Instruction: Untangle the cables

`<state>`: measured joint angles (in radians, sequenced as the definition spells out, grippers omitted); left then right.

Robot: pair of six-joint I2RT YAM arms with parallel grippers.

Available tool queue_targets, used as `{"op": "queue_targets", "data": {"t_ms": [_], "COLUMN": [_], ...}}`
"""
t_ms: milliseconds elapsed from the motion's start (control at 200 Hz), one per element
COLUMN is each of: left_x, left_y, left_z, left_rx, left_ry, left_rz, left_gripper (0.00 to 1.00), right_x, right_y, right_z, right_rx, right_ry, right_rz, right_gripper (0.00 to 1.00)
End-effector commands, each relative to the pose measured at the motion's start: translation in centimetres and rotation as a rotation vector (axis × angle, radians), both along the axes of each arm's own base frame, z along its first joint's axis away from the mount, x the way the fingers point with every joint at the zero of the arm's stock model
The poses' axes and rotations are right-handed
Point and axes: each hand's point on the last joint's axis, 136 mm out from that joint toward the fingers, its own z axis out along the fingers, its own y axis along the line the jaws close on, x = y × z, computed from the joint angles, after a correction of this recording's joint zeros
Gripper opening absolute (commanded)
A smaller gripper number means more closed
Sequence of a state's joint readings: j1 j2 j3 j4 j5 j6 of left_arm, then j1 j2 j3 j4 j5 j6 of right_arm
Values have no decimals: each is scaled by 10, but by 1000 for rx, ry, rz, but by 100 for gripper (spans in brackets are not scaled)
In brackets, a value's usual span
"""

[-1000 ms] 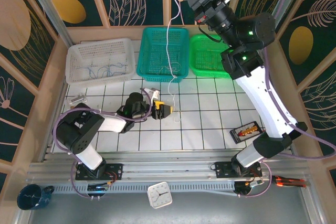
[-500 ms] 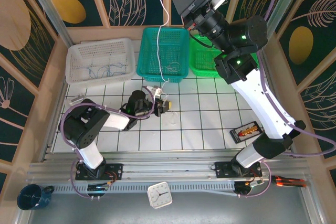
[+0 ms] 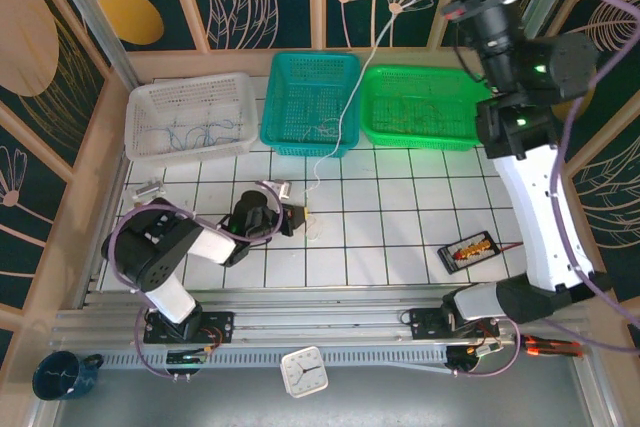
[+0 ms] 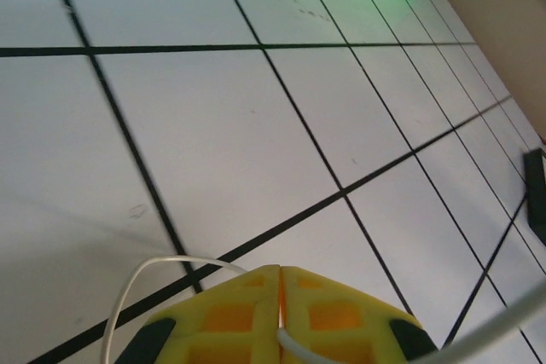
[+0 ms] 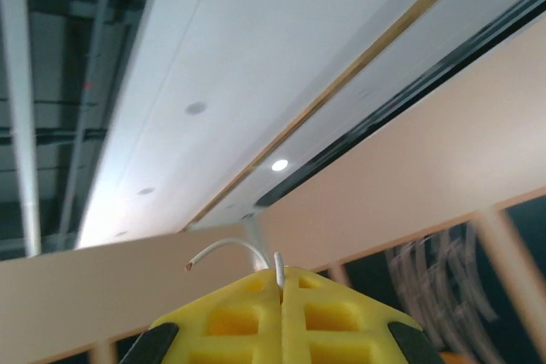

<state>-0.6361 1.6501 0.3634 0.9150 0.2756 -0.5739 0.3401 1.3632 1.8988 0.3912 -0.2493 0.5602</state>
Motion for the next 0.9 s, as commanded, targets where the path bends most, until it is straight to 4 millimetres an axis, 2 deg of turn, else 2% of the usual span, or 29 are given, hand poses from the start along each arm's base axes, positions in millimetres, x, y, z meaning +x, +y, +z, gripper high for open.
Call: {"op": "queue_targets", "data": {"t_ms": [0,235,535,646,896], "left_x": [5,0,-2,-2,1], "left_y": [14,23,34,33,23], "left_z": [8,5,-4,-2,12], "left_rx": [8,32,51,45,13], "left_ry": [-36,-36,-18,-21,-35], "left_rz": [87,105,132,127,96], "left_gripper": [0,0,0,0,0], "right_x": [-13,0,20,30,66], "right_y": [-39,-81,-122,-119,-101], "right_z": [12,5,-4,-10,-38], "right_rx": [54,66,95,85,72], "right_ry": [-32,3,52,74,149], "right_rz": [-98,-219,-270,-223,-91], "right_gripper": [0,0,0,0,0]}}
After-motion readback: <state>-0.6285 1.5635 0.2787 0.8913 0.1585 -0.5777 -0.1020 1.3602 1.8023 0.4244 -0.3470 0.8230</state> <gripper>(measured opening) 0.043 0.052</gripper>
